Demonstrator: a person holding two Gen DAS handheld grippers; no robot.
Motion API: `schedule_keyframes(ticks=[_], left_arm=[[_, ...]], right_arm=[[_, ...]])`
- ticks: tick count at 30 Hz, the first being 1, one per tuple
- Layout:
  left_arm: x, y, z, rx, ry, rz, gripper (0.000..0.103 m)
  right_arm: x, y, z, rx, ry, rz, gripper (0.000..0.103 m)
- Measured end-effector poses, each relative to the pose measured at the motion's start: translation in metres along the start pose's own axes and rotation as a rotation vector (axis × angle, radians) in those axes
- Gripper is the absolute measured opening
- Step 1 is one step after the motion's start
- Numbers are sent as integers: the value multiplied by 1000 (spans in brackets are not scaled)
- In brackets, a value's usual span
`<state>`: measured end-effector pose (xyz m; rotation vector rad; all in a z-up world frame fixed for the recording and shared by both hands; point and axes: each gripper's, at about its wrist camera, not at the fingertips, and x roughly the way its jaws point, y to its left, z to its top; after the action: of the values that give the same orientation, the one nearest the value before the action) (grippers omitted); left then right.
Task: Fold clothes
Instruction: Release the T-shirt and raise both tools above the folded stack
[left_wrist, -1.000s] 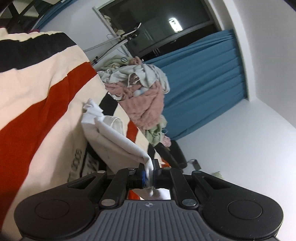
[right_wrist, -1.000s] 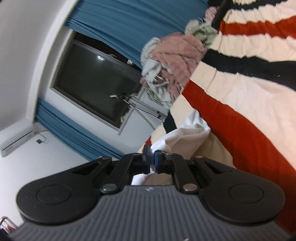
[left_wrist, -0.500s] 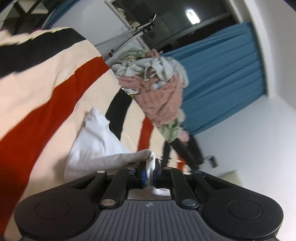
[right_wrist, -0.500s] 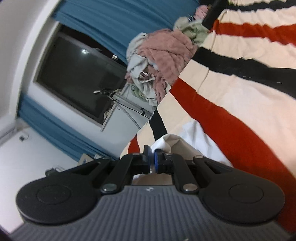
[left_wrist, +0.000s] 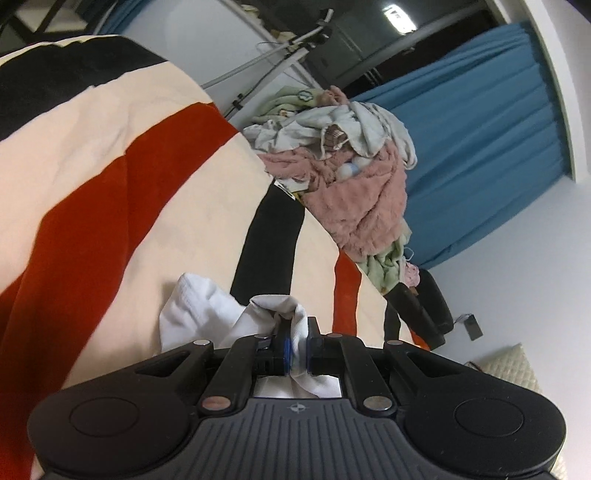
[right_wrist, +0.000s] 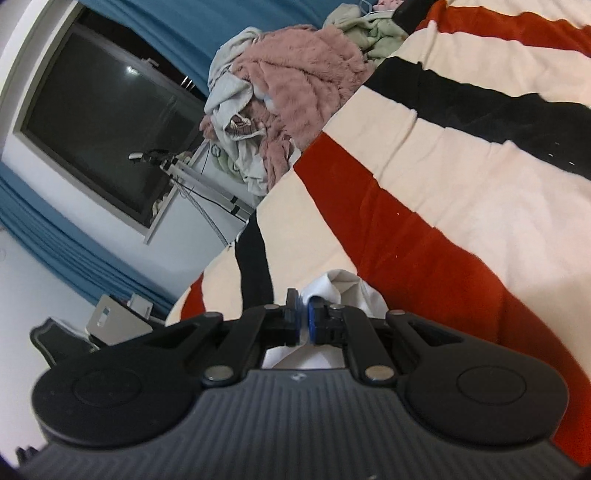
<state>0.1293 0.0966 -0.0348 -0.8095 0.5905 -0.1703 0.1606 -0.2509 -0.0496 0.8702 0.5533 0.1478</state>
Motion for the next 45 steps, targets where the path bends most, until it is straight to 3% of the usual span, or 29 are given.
schedule_keyframes(ticks=[2, 4, 5, 6, 7, 8, 12, 13, 14, 17, 23, 32, 37, 45], left_arm=[[7, 1, 2, 30, 8, 4, 22], [11, 1, 3, 68, 28, -25, 58], [11, -1, 3, 101, 34, -47, 65], [11, -3, 3, 135, 33, -60, 73], [10, -6, 2, 171, 24, -64, 80], [10, -10, 0, 205, 15, -64, 82], [21, -18, -11, 321, 30, 11, 85], [26, -19, -14, 346, 35, 39, 85], [31, -19, -18, 377, 38, 71, 85], [53, -16, -30, 445, 78, 173, 84], [47, -26, -48, 565, 91, 244, 83], [-11, -42, -79, 644, 113, 242, 83], [-6, -32, -104, 700, 131, 280, 83], [-49, -34, -107, 628, 109, 283, 83]], right_arm=[[5, 0, 1, -17, 22, 32, 11], [7, 3, 3, -33, 52, 79, 19], [8, 4, 4, -41, 68, 102, 42], [9, 5, 5, -49, 83, 126, 58], [11, 7, 4, -65, 95, 140, 87], [14, 10, 1, -114, 95, 117, 89], [27, 24, -14, -309, 97, 25, 89], [31, 27, -17, -357, 97, 2, 85], [34, 31, -21, -406, 98, -21, 66], [41, 37, -30, -511, 106, -77, 54], [44, 42, -46, -601, 144, -141, 54], [-11, 50, -71, -665, 161, -137, 55], [-25, 47, -86, -697, 170, -142, 54], [-22, 37, -100, -713, 162, -145, 53]])
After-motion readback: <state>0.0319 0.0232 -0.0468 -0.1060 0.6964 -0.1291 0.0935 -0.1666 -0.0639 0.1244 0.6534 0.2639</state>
